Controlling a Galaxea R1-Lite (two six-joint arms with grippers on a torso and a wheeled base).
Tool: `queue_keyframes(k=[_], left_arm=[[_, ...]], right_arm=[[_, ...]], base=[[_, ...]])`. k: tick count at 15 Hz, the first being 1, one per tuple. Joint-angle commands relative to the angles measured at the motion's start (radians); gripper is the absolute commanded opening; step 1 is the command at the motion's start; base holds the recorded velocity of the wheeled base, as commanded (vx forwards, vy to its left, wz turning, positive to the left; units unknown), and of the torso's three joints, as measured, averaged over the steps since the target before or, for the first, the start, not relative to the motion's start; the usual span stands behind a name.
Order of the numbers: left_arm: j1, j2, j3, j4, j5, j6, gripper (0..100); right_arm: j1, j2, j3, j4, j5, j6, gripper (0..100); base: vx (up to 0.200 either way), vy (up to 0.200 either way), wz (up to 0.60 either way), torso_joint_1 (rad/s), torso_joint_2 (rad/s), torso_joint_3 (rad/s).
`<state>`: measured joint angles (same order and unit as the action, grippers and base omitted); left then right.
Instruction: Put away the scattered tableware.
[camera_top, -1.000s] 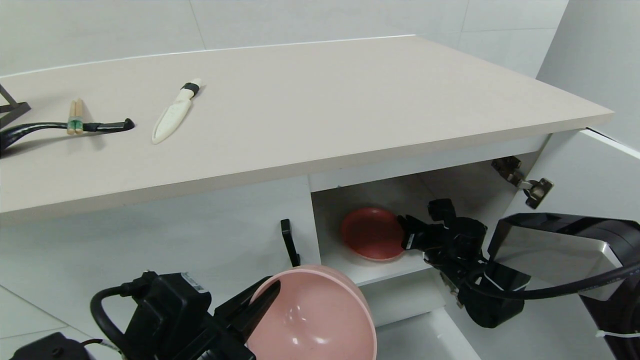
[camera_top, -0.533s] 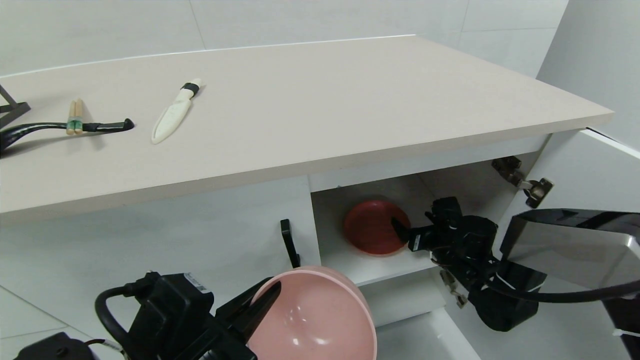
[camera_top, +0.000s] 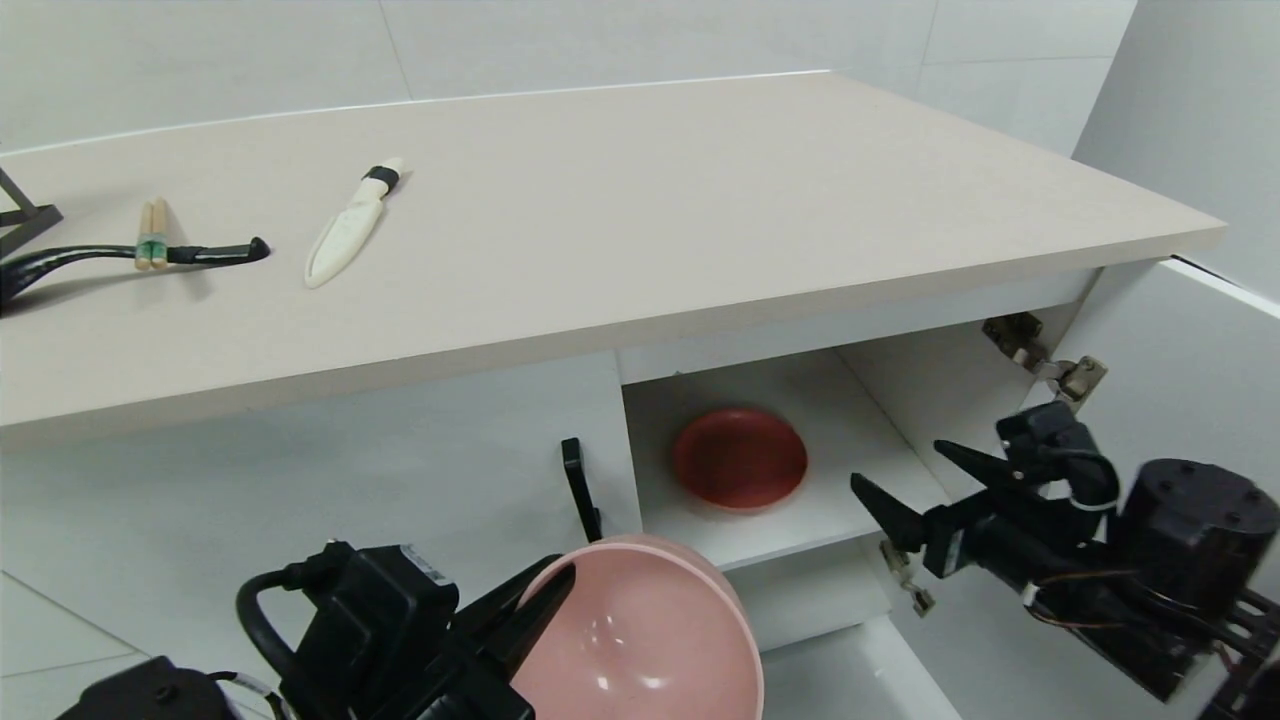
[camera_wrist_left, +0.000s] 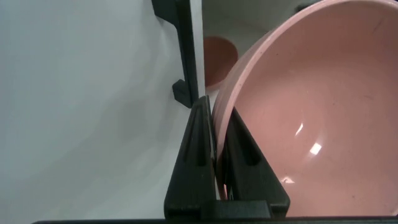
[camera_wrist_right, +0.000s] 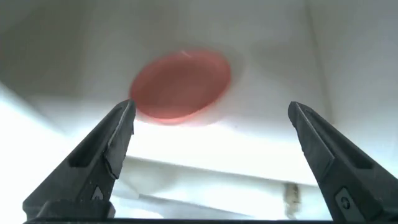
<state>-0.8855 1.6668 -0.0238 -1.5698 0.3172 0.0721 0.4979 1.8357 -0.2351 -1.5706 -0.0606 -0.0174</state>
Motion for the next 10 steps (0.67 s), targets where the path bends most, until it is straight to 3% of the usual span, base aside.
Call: queue_keyframes(k=[1, 2, 3, 4, 8, 9, 10], left_arm=[[-0.026, 0.091, -0.030, -0.001, 0.000, 0.000, 0], [-0.052, 0.149, -0.061, -0.001, 0.000, 0.008, 0], [-0.078, 0.228, -0.148, -0.001, 0.028, 0.052, 0], [-0.093, 0.263, -0.203, -0.001, 0.054, 0.072, 0], [-0.138, 0.327, -0.329, -0.001, 0.135, 0.094, 0], [-0.138, 0.346, -0.354, -0.001, 0.138, 0.143, 0], [-0.138, 0.357, -0.378, -0.001, 0.138, 0.164, 0]], right_arm=[[0.028, -0.285, 0.177, 0.000, -0.001, -0.033, 100], [0.028, -0.313, 0.207, 0.000, -0.001, -0.032, 100], [0.028, -0.325, 0.235, 0.000, -0.001, -0.033, 100], [0.030, -0.323, 0.235, 0.000, -0.001, -0.049, 100], [0.024, -0.296, 0.235, 0.000, -0.001, -0.052, 100], [0.008, -0.282, 0.235, 0.000, -0.001, -0.053, 100], [0.004, -0.279, 0.234, 0.000, -0.001, -0.053, 100]], base=[[0.000, 0.000, 0.00, 0.000, 0.00, 0.000], [0.000, 0.000, 0.00, 0.000, 0.00, 0.000], [0.000, 0.000, 0.00, 0.000, 0.00, 0.000], [0.000, 0.000, 0.00, 0.000, 0.00, 0.000], [0.000, 0.000, 0.00, 0.000, 0.00, 0.000], [0.000, 0.000, 0.00, 0.000, 0.00, 0.000], [0.000, 0.000, 0.00, 0.000, 0.00, 0.000]])
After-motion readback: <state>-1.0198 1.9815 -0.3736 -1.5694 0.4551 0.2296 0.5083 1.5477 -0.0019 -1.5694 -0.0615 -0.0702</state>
